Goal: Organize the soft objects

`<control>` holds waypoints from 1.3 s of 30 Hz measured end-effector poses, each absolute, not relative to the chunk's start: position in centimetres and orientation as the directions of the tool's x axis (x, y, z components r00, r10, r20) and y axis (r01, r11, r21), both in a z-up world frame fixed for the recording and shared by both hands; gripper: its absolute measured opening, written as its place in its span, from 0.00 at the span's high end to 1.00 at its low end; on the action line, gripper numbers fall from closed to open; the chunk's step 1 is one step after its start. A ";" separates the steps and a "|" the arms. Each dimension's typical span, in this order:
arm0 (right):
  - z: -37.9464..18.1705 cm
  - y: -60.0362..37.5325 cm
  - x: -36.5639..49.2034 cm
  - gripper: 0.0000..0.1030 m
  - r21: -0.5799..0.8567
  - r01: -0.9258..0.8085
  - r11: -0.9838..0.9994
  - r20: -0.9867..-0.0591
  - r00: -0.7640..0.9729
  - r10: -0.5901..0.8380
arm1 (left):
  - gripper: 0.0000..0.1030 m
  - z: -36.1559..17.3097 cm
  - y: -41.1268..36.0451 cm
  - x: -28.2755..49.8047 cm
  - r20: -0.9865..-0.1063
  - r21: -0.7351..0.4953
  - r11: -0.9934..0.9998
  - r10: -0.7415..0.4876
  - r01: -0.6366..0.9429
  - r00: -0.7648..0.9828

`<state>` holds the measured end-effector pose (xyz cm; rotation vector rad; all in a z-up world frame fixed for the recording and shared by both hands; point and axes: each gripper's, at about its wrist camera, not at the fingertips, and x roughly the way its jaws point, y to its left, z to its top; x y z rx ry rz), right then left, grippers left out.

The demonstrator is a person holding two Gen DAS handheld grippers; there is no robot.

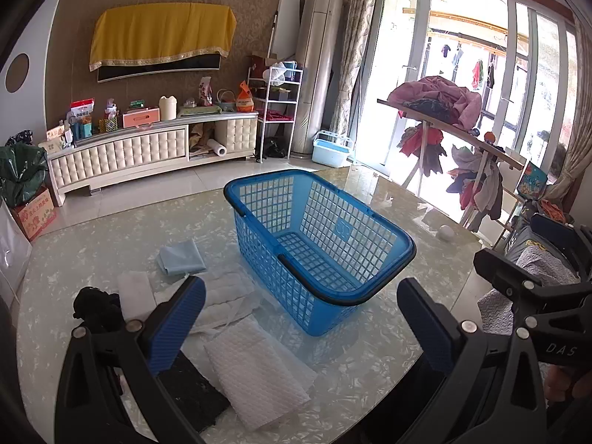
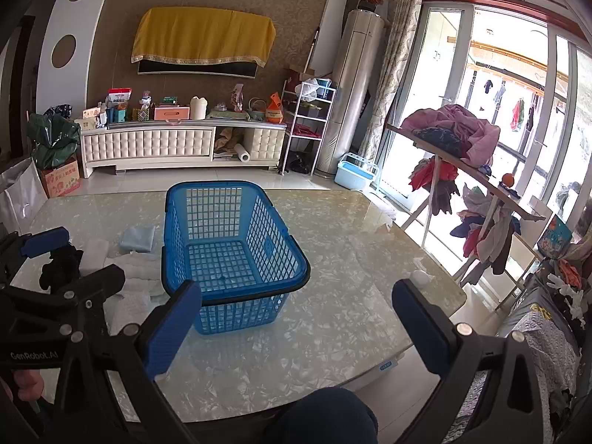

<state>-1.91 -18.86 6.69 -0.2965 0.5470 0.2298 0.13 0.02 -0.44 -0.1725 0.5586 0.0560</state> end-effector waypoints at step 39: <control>6.6 -19.2 -1.9 0.00 -0.217 -0.302 0.928 -0.555 0.820 0.138 | 0.00 -0.9 -0.4 0.1 -0.537 -0.140 0.985 0.006 -0.097 0.843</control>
